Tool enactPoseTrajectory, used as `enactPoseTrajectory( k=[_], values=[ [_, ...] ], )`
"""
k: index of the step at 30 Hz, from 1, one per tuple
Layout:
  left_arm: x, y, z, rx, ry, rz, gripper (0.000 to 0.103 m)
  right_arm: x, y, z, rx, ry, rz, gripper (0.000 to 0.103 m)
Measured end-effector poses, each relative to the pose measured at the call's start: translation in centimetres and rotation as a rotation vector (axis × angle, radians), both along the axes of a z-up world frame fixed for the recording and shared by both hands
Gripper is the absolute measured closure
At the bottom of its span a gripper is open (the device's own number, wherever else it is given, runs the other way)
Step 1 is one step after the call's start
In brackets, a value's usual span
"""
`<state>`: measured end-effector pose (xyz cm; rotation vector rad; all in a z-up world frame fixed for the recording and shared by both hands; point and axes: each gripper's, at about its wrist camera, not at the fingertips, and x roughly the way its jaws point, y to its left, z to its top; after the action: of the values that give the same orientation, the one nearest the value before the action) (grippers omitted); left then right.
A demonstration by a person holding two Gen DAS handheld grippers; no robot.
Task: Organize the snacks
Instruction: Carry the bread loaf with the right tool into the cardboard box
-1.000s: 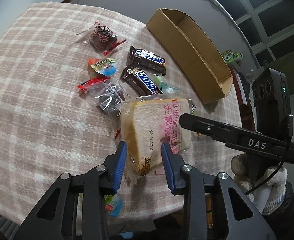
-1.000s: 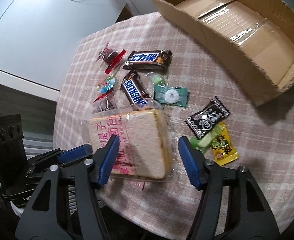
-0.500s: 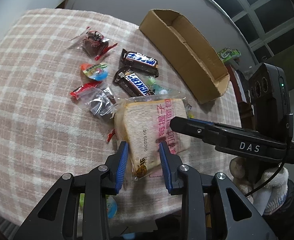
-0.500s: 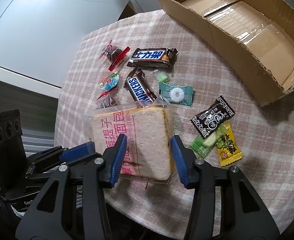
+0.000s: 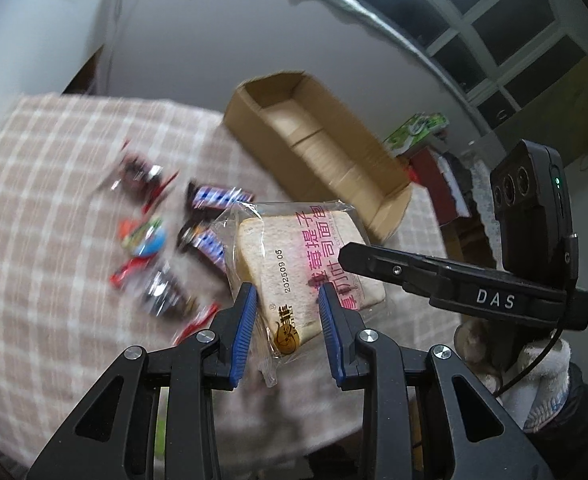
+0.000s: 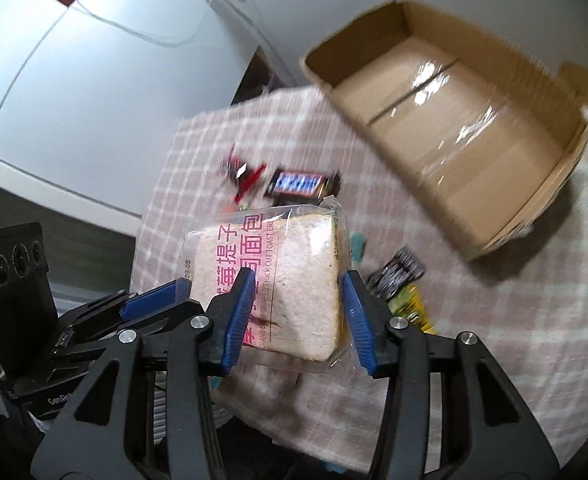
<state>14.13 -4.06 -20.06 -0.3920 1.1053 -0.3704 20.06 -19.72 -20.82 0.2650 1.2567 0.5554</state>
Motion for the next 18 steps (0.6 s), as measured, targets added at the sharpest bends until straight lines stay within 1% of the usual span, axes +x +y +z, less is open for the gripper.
enactPoseTrajectory(
  k=[6,9,13,16,18],
  values=[
    [4.3,-2.8,2.2,-0.013,-0.084,-0.052,0.074,3.2,-3.5,2.6,-0.009,-0.053,-0.06,0.055],
    [6.6,-4.5,2.5,-0.009,-0.11,-0.076,0.074,4.8,-5.2,3.2,-0.024,-0.073,-0.088,0.055],
    [9.7,-6.5,1.7,-0.022,-0.099,-0.1,0.074,7.3,-7.5,3.1,-0.039,-0.07,-0.131,0.055],
    [11.0,-7.7,1.2,-0.027,-0.089,-0.12,0.074,8.4,-8.3,2.7,-0.066,-0.076,-0.146,0.055],
    [11.8,-8.5,0.7,-0.016,-0.083,-0.131,0.074,9.2,-8.7,2.2,-0.08,-0.073,-0.153,0.055]
  ],
)
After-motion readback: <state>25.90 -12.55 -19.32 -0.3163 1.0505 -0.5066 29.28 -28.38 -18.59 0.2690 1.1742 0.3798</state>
